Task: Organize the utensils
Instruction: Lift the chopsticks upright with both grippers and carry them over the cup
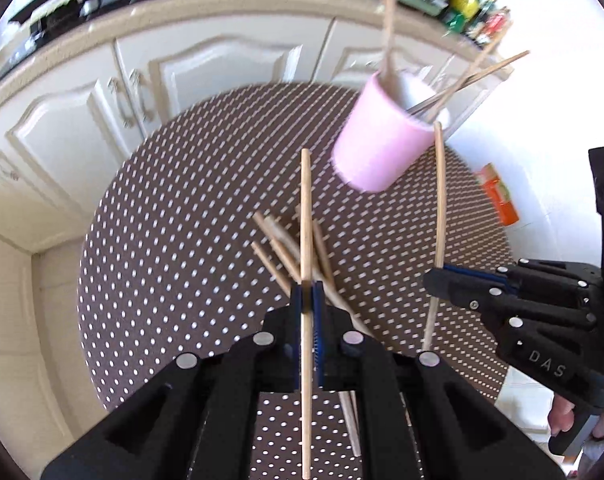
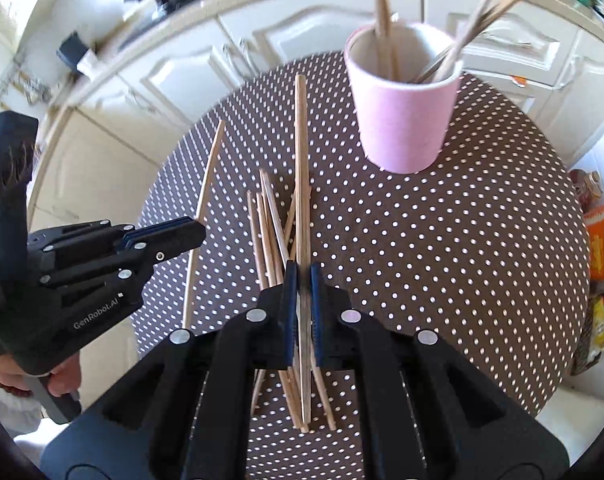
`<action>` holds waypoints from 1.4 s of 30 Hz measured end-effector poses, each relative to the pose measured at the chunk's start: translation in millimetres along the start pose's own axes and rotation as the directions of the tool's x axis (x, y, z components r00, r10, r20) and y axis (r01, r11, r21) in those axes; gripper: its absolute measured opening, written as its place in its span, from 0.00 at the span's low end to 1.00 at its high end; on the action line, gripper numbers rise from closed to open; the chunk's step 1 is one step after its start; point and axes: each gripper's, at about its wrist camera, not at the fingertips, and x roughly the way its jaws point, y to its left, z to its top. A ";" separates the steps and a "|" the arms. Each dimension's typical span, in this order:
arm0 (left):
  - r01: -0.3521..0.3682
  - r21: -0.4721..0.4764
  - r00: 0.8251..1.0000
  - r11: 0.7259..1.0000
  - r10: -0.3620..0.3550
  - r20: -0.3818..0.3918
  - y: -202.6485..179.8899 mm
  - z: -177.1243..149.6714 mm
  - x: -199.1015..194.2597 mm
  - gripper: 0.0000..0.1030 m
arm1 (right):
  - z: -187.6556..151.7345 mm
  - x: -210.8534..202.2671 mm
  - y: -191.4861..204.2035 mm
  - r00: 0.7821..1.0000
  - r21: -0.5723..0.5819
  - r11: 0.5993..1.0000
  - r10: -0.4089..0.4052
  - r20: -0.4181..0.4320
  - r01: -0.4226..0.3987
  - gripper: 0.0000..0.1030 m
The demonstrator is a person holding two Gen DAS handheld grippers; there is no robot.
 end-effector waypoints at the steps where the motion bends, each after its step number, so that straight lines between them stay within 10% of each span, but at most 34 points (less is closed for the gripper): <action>1: 0.007 0.013 1.000 1.000 -0.007 0.015 -2.3 -0.9 -6.7 0.05 | -1.7 -4.6 -1.2 1.000 0.007 1.000 -0.001 0.013 0.001 0.07; 16: 0.114 0.193 0.963 0.974 -0.157 0.221 -62.0 34.1 -61.6 0.05 | -4.6 -103.7 10.0 0.971 0.098 0.995 -0.036 0.235 0.013 0.06; 33: 0.107 0.233 0.845 0.966 -0.212 0.491 -104.6 135.8 -82.1 0.05 | 79.7 -175.3 0.2 0.887 0.129 0.990 -0.110 0.448 0.057 0.06; 42: 0.099 0.173 0.804 0.980 -0.181 0.567 -100.5 183.4 -56.2 0.05 | 119.4 -163.8 -18.0 0.879 0.133 0.989 -0.125 0.459 0.072 0.06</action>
